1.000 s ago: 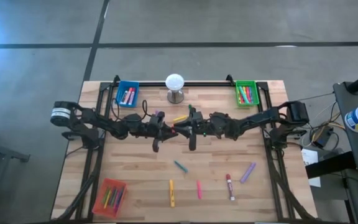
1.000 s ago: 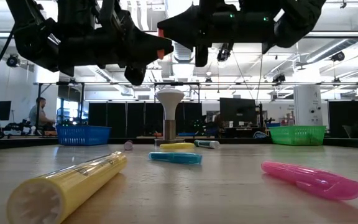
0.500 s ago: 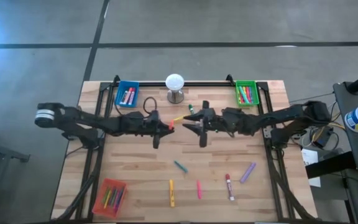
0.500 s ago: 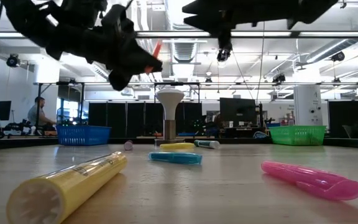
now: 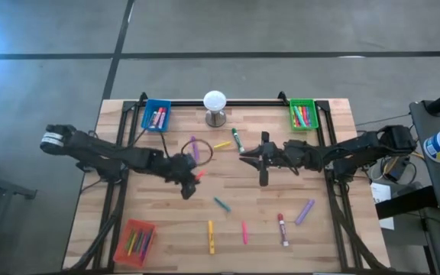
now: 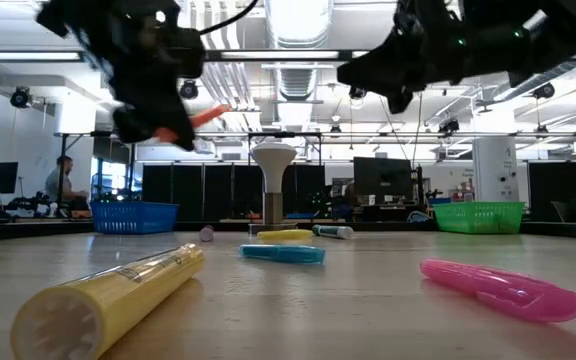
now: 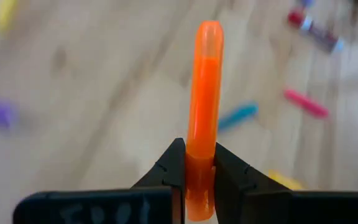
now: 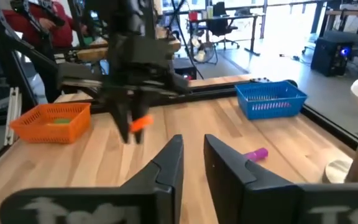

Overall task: Pick & Place Markers
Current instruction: Put the orange pen into the orange bin

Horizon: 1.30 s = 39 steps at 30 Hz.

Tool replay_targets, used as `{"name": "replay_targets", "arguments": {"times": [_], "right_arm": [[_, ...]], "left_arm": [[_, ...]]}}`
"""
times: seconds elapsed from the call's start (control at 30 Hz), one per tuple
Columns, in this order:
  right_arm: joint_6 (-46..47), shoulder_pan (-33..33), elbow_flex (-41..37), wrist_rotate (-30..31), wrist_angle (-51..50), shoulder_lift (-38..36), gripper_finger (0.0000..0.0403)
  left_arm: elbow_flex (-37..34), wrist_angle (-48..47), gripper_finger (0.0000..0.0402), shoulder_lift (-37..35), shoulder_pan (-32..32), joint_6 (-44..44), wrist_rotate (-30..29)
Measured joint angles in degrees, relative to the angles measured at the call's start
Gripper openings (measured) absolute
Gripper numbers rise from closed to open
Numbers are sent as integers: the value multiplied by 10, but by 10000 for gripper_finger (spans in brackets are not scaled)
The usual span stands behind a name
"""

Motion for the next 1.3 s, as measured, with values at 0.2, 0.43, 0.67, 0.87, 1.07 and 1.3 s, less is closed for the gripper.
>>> {"name": "replay_targets", "arguments": {"times": [0.2,0.43,0.67,0.87,1.07,1.3], "right_arm": [[-5,0,-49,0,68,-3,39],[-4,0,-73,-1,70,-13,36],[-3,0,-84,-2,71,-16,36],[-3,0,-85,-2,71,-16,36],[-11,0,-83,-2,72,-16,36],[-20,0,-83,-2,88,-16,36]], "left_arm": [[17,-96,40,0,-105,-178,10],[17,-112,42,0,-260,-400,-4],[21,-161,42,0,-404,-604,-25],[33,-213,42,0,-509,-763,-25],[24,-217,43,0,-563,-853,-18],[19,-213,64,0,-567,-873,-15]]}}
